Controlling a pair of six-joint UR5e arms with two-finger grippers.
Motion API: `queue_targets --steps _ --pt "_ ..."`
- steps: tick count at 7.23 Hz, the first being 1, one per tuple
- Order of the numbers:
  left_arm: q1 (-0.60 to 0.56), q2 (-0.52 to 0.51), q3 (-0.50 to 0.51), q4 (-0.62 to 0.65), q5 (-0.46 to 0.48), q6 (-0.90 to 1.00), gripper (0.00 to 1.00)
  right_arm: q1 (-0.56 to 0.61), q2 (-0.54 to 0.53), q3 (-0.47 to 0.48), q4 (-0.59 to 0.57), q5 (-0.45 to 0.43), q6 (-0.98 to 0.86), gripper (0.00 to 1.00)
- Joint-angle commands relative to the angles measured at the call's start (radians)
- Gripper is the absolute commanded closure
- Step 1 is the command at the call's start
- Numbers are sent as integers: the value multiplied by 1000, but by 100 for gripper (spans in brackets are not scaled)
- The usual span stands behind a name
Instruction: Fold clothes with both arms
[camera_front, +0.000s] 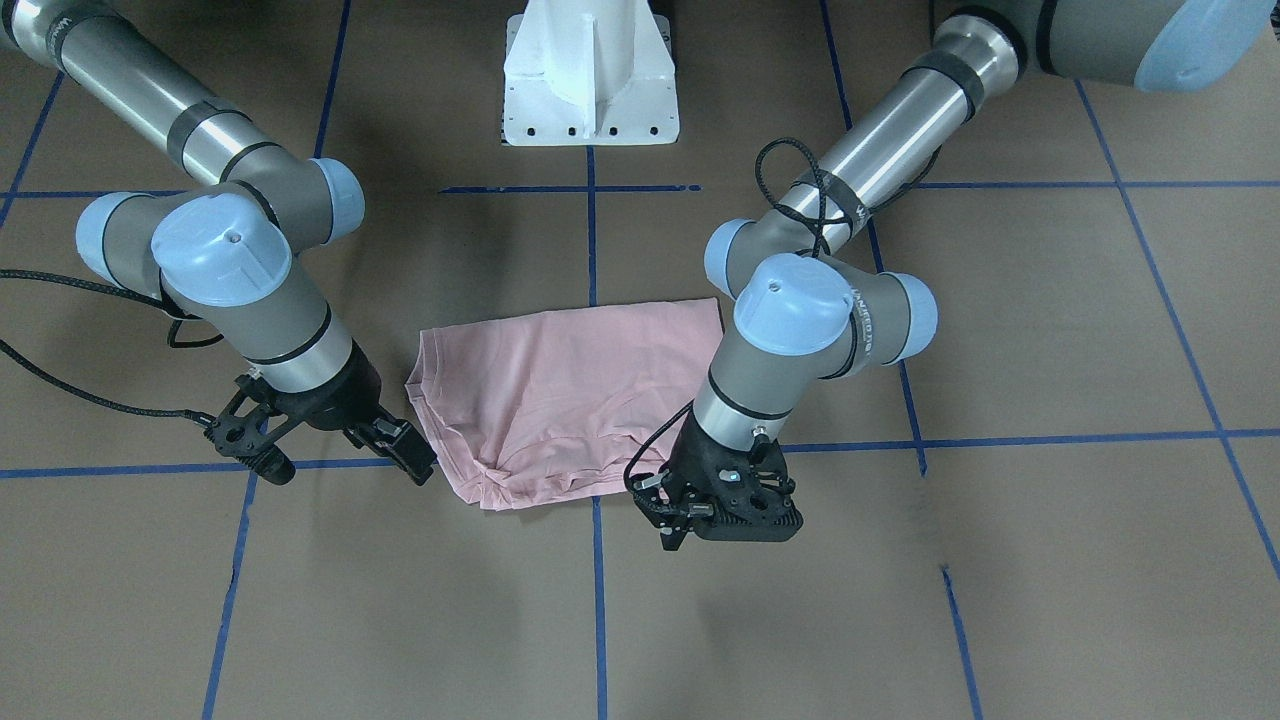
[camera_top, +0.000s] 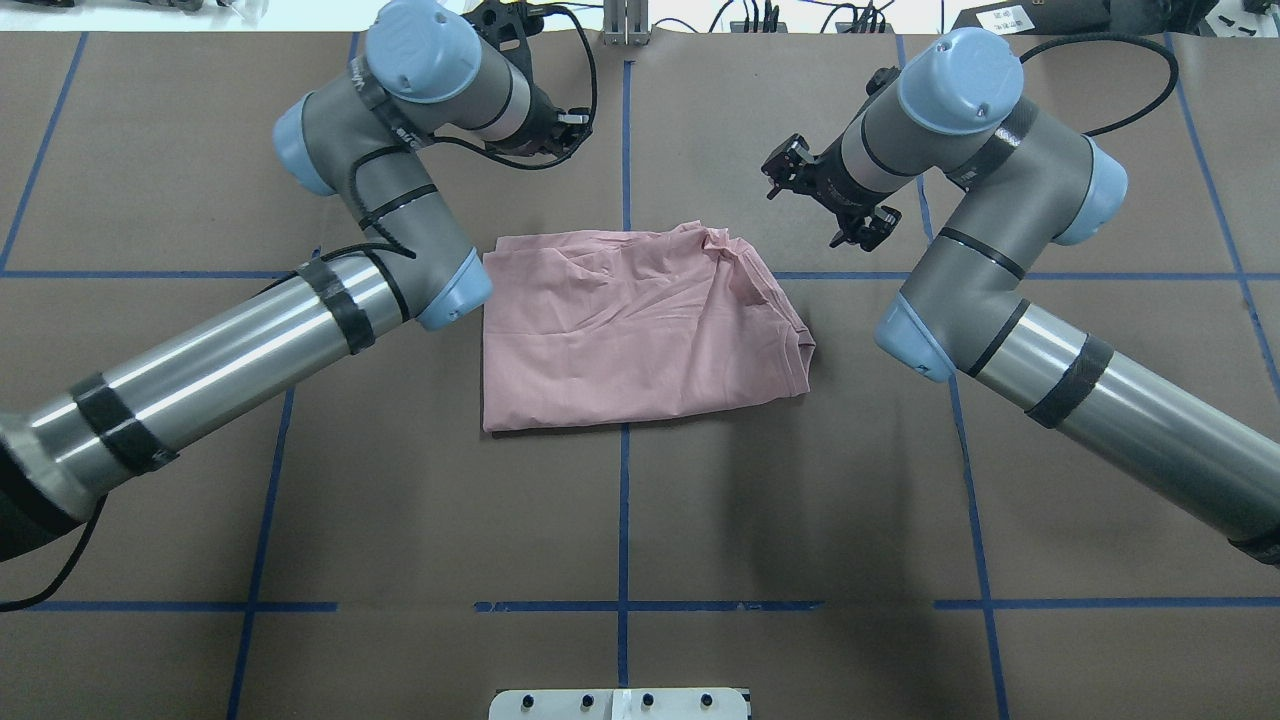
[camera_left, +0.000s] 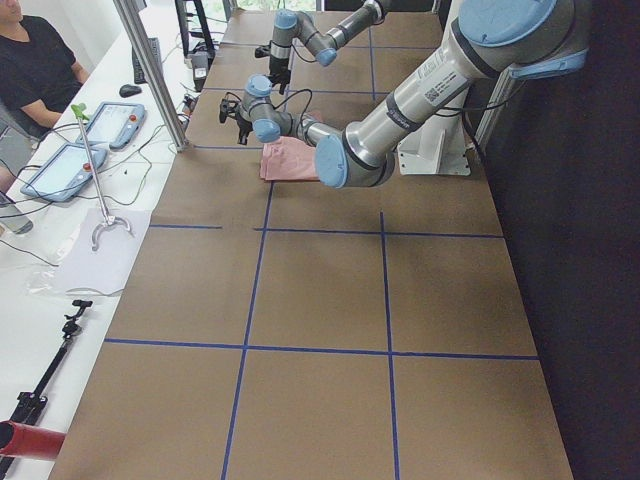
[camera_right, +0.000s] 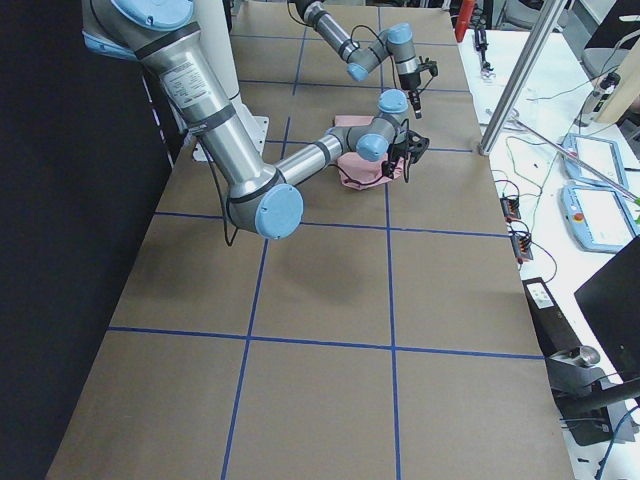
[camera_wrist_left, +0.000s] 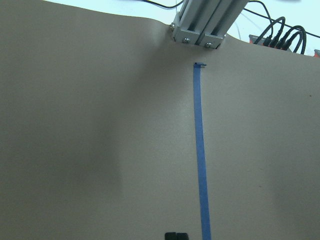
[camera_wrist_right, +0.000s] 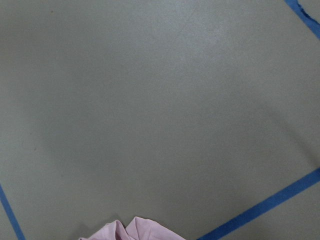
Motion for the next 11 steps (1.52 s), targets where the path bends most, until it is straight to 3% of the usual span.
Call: queue_targets --steps 1,2,3,6,9,11 --pt "63 78 -231 211 -66 -19 100 -2 -4 13 -1 -3 0 0" --pt "108 93 -296 297 -62 -22 100 -2 -6 14 -1 -6 1 0" --pt "158 104 -285 310 -56 -36 100 -2 -7 22 -1 -7 0 0" --pt "154 68 -108 193 15 -28 100 -13 -10 27 -1 -10 5 0" --pt "27 20 54 45 13 51 100 -15 -18 36 -1 -12 5 0" --pt "-65 67 27 44 -8 171 100 7 -46 50 -1 2 -2 0"
